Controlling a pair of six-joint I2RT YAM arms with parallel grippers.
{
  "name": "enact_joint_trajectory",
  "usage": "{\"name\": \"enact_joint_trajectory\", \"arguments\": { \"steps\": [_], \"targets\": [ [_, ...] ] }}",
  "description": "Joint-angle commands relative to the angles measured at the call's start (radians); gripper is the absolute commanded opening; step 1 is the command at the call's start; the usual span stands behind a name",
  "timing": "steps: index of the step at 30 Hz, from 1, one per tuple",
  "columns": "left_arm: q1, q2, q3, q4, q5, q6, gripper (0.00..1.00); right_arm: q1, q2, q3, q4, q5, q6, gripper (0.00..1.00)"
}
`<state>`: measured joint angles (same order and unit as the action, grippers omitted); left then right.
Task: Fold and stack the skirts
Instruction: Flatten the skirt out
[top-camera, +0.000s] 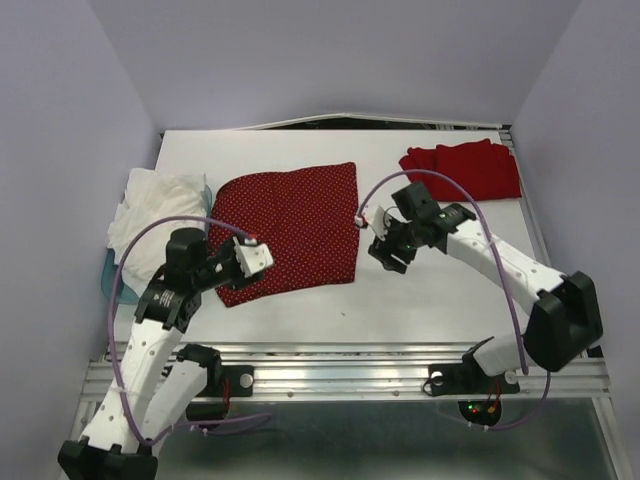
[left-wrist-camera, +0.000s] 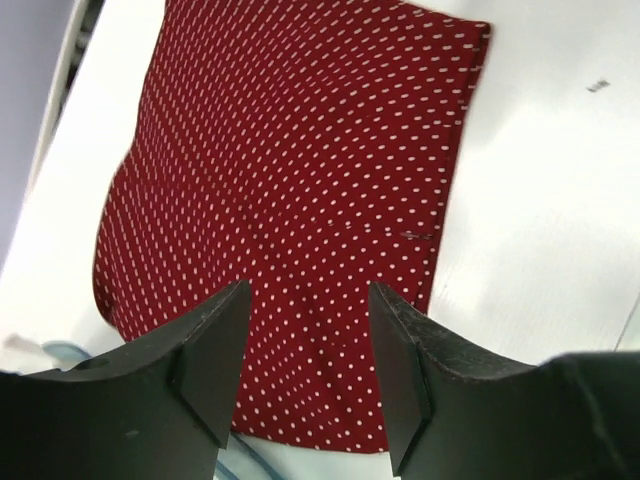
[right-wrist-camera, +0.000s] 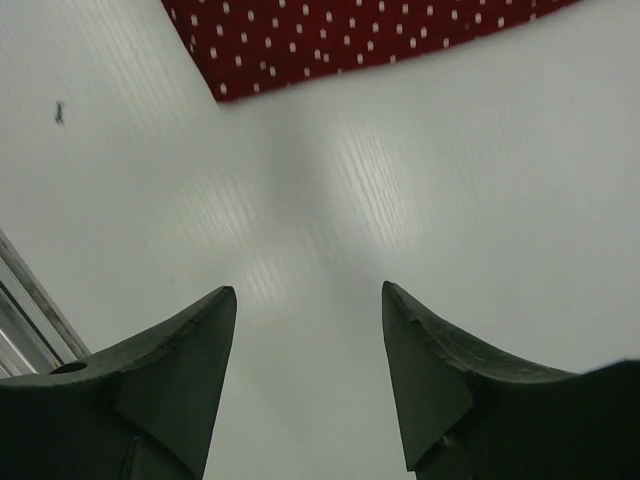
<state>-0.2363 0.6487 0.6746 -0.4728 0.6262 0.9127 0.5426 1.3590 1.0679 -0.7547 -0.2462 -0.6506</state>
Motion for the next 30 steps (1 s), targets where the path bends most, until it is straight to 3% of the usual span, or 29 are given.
{"name": "enact_joint_trajectory", "arguments": {
  "steps": [1, 7, 12, 22, 27, 30],
  "targets": [
    [0.0, 0.165, 0.12, 0.132, -0.203, -0.317, 0.6, -0.001, 0.173, 0.202, 0.052, -0.183, 0.234, 0.65],
    [0.005, 0.396, 0.259, 0.115, -0.281, -0.478, 0.56, 0.017, 0.468, 0.363, 0.123, -0.22, 0.367, 0.63],
    [0.014, 0.46, 0.284, 0.141, -0.328, -0.514, 0.56, 0.049, 0.568, 0.302, 0.101, -0.066, 0.326, 0.61],
    [0.046, 0.556, 0.336, 0.14, -0.347, -0.566, 0.56, 0.011, 0.482, 0.023, 0.074, 0.287, 0.139, 0.53],
    [0.054, 0.511, 0.292, 0.129, -0.368, -0.538, 0.56, -0.113, 0.405, 0.095, 0.052, 0.363, 0.078, 0.5],
    [0.06, 0.499, 0.257, 0.14, -0.37, -0.538, 0.56, -0.113, 0.371, 0.254, -0.012, 0.219, 0.17, 0.51]
  ]
}}
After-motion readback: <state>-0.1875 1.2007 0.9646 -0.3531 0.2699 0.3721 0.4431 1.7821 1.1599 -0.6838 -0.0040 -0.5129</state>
